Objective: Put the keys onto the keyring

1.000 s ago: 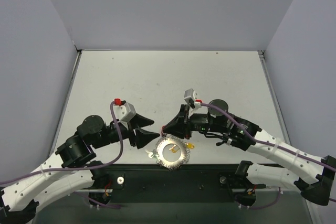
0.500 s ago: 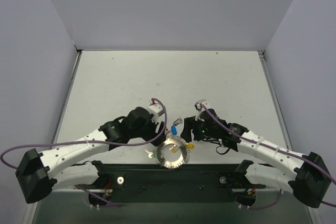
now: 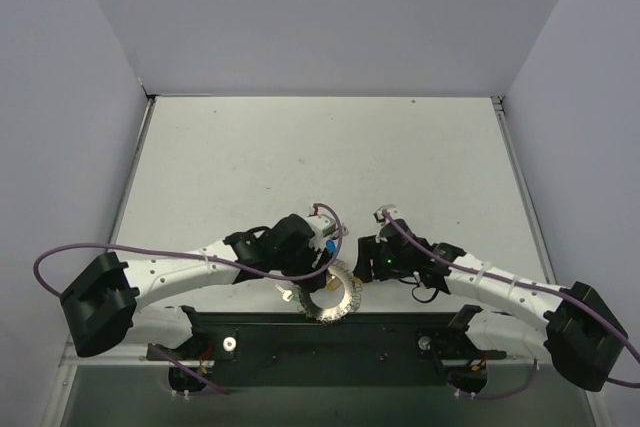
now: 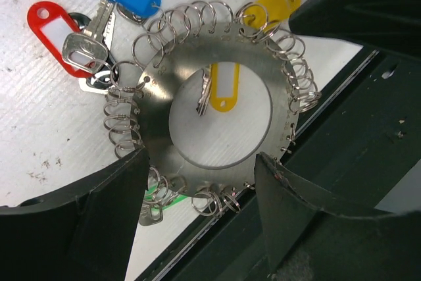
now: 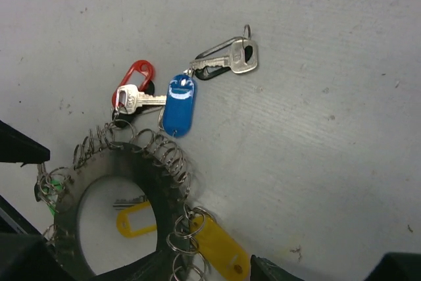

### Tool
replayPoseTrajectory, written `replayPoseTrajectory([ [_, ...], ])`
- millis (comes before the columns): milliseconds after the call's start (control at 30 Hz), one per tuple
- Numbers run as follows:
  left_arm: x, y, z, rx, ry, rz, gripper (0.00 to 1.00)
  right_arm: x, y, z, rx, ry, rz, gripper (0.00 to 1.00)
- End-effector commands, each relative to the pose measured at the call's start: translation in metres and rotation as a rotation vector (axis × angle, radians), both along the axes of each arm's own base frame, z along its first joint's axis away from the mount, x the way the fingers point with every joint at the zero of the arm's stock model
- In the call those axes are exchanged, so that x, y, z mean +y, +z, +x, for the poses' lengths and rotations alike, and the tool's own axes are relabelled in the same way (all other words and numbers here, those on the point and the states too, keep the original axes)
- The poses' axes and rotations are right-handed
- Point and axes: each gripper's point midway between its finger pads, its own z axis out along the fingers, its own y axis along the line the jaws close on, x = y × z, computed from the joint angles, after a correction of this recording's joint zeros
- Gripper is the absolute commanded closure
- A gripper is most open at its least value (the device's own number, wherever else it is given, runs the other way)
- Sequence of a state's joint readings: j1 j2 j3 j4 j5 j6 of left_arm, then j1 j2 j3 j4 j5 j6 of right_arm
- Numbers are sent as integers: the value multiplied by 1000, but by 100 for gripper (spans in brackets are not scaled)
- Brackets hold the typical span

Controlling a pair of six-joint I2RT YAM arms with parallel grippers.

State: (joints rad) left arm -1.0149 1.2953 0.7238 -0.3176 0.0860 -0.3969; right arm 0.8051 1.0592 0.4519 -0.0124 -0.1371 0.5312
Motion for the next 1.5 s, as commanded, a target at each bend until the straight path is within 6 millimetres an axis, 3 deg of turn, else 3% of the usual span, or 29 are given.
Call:
replayPoseTrajectory([
  [0, -23, 25, 9, -30, 1, -98, 26, 7, -10, -12, 56, 25, 50, 50],
  [567, -23, 20, 8, -12, 0, -85, 25, 20, -13, -57, 50, 140, -44, 51],
  [700, -21, 18, 8, -13, 3, -79, 25, 23, -10, -63, 43, 158, -23, 55],
  [867, -20, 15, 7, -8, 3, -73, 25, 24, -17, -62, 46, 160, -37, 70],
  [1100, -18, 16, 7, -12, 6, -69, 25, 33, -25, -64, 69, 175, -19, 81],
  [1300, -14, 15, 7, -16, 11, -61, 25, 42, -24, -69, 87, 205, 26, 81],
  [1467, -12, 15, 8, -21, 18, -60, 25, 47, -20, -75, 100, 240, 54, 75],
])
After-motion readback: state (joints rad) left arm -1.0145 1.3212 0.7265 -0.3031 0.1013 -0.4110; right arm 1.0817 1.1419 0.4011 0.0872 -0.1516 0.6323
